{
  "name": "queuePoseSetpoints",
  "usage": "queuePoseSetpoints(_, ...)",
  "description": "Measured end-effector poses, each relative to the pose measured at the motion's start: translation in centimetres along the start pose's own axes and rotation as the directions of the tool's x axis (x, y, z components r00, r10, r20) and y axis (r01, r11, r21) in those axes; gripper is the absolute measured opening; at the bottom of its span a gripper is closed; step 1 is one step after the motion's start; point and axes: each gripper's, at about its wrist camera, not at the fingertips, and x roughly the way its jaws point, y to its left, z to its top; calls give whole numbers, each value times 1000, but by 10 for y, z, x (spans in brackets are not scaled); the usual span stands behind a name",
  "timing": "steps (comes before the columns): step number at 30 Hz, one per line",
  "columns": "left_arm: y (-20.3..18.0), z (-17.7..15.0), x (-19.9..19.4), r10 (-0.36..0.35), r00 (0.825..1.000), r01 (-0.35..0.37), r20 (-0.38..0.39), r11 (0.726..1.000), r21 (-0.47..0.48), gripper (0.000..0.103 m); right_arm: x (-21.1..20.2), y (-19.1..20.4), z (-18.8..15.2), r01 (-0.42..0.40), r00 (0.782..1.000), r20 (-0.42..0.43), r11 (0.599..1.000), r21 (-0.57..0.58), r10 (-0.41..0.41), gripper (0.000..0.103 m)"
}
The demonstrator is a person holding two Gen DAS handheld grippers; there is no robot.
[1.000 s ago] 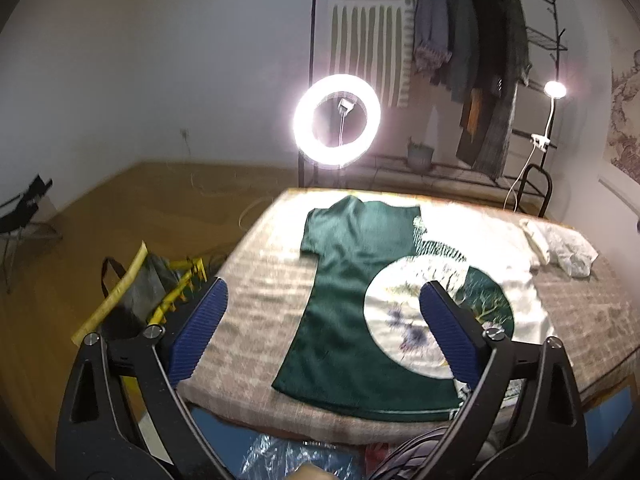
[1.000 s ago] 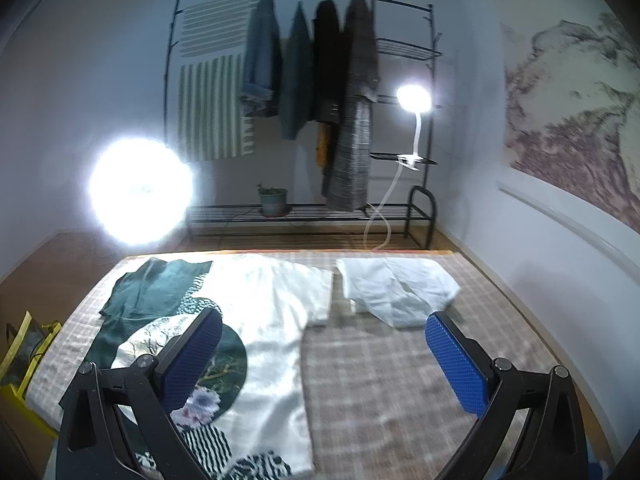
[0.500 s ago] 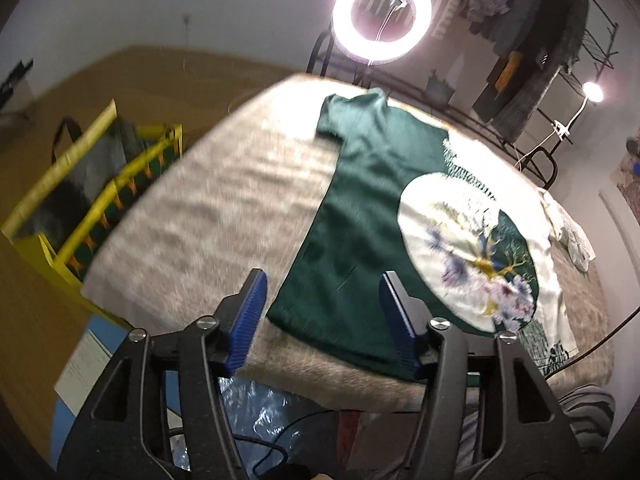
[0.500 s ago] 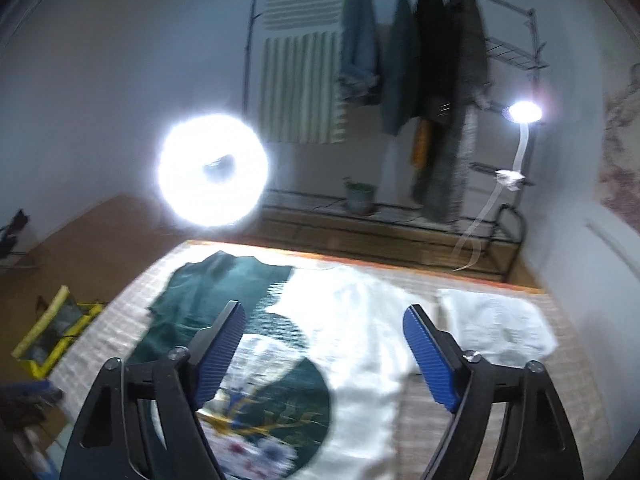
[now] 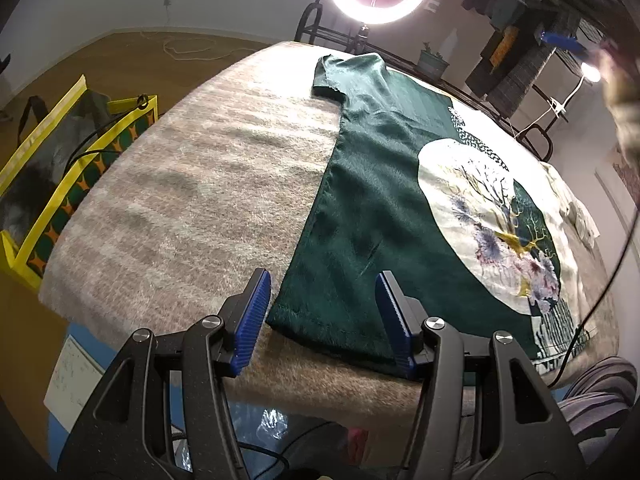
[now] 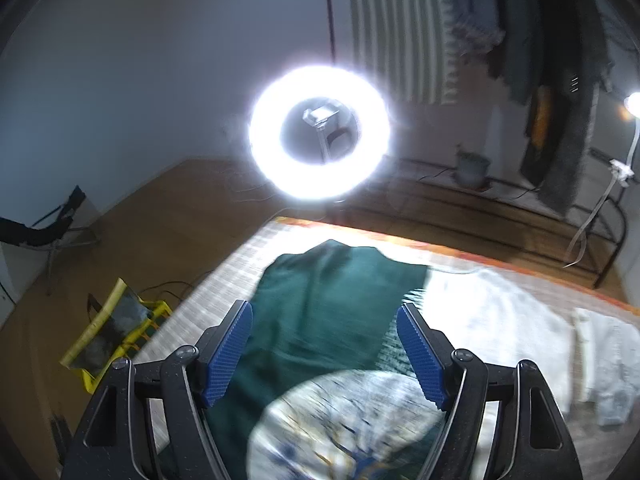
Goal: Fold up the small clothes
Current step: 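Lower the right tool to the green sleeve and close on it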
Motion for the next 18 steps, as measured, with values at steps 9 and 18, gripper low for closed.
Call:
queuePoseSetpoints(9,7,-2,16,-19,1000,19,3,1000,14,48,102,45,30,-50,994,-94,999,-20,48,74)
queuePoseSetpoints(18,0,-11,24,-20,999,18,36,998,61,29,221,76,35,-68,972,-222,997,25,72,70)
